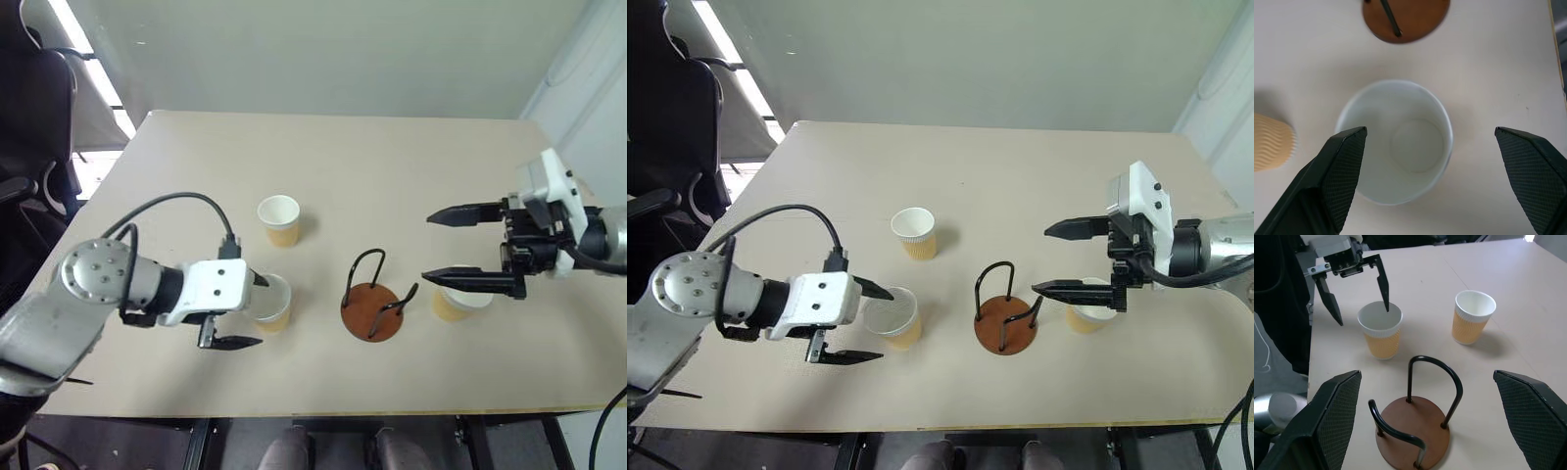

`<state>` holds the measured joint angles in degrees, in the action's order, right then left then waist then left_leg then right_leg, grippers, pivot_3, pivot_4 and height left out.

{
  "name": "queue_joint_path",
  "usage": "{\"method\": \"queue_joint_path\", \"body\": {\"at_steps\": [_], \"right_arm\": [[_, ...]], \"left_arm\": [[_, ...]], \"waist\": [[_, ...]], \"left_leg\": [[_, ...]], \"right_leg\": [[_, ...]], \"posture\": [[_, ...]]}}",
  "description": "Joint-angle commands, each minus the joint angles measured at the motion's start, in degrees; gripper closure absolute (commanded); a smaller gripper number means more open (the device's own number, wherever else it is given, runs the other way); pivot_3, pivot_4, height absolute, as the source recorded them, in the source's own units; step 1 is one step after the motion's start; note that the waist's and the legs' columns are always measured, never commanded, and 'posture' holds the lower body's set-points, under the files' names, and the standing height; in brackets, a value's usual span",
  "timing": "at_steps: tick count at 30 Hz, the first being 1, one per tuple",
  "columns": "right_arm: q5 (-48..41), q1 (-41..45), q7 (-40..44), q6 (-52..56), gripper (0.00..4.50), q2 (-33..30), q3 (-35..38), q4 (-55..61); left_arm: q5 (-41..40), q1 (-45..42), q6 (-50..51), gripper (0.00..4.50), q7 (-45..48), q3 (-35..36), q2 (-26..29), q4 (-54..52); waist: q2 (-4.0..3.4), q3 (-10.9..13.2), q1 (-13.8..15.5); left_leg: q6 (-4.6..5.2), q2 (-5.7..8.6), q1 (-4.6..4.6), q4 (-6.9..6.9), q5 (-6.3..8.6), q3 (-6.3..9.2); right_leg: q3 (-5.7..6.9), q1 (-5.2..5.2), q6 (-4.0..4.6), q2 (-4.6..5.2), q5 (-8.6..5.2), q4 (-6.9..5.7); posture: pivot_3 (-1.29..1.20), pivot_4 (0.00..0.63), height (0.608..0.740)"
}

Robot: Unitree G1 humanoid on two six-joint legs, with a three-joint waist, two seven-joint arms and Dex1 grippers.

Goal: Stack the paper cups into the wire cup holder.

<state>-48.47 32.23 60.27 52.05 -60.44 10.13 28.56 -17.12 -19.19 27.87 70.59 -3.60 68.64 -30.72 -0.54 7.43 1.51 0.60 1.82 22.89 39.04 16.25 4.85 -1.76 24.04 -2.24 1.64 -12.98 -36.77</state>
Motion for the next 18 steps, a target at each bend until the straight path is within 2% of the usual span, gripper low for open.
{"method": "queue_joint_path", "body": {"at_steps": [1,16,18], "right_arm": [[0.5,-0.1,-0.3,-1.0,0.07,-1.2,0.8,0.9],[1.2,-1.9,-1.1,-2.1,0.07,-1.1,1.0,1.4],[-0.7,-1.7,-0.9,-1.7,0.00,-0.3,1.6,1.6]], "left_arm": [[1.6,-1.6,-0.8,0.00,-0.4,-1.2,-0.7,-0.3],[5.3,-5.8,-0.1,0.00,1.5,-8.6,-4.5,3.1],[5.8,-5.6,-0.6,0.36,1.8,-9.2,-4.7,3.8]], "waist": [[0.00,0.0,0.0],[0.00,0.0,0.0],[0.00,0.0,0.0]], "left_leg": [[0.00,0.00,0.00,0.00,0.00,0.00],[0.00,0.00,0.00,0.01,0.00,0.00],[0.00,0.00,0.00,0.01,0.00,0.00]], "right_leg": [[0.01,0.00,0.00,0.00,0.00,0.00],[0.01,0.01,0.00,0.01,0.00,-0.03],[0.01,0.01,0.00,0.01,0.00,-0.04]], "posture": [[0.00,0.150,0.740],[0.00,0.150,0.740],[0.00,0.150,0.740]]}}
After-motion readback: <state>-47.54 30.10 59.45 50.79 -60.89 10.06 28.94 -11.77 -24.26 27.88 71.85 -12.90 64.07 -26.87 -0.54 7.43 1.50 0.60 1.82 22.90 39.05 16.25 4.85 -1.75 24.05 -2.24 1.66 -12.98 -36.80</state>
